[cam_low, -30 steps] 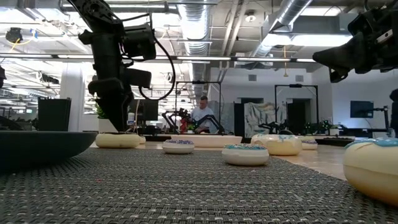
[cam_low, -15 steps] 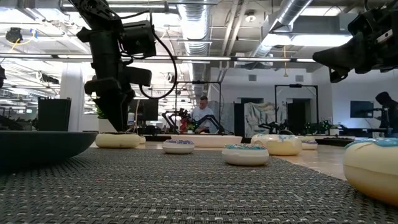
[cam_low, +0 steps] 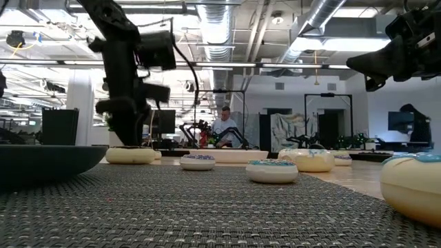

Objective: Pick & Place donuts
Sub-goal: Put the large black donut on the white plate

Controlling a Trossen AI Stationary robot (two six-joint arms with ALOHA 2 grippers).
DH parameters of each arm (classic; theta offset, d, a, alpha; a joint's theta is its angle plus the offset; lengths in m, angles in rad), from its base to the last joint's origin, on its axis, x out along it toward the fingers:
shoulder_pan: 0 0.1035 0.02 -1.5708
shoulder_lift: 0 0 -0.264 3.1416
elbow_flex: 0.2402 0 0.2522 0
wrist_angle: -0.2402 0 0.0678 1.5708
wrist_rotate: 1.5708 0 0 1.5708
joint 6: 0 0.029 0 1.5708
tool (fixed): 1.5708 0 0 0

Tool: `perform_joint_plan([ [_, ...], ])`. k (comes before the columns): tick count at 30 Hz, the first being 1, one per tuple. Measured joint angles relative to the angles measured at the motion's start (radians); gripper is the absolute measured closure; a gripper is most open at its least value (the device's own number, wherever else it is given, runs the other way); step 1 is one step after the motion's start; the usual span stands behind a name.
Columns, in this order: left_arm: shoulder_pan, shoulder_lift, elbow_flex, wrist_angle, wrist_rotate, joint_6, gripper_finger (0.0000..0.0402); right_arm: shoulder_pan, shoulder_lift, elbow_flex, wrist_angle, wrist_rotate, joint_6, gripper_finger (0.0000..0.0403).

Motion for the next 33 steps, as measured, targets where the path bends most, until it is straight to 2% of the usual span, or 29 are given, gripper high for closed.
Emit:
perform_joint_plan([
  [6,0.000,0.106,0.009,0.023,0.019,0.006,0.0197,0.000,0.000,0.000,0.000,0.000,0.000,0.0403],
  [15,0.000,0.107,0.055,-0.022,0.020,0.007,0.0199,0.000,0.000,0.000,0.000,0.000,0.000,0.0403],
  [27,-0.001,0.115,0.074,-0.040,0.027,0.003,0.0274,0.000,0.000,0.000,0.000,0.000,0.000,0.0403],
  [33,-0.001,0.115,0.074,-0.042,0.027,-0.001,0.0285,0.000,0.000,0.000,0.000,0.000,0.000,0.0403],
])
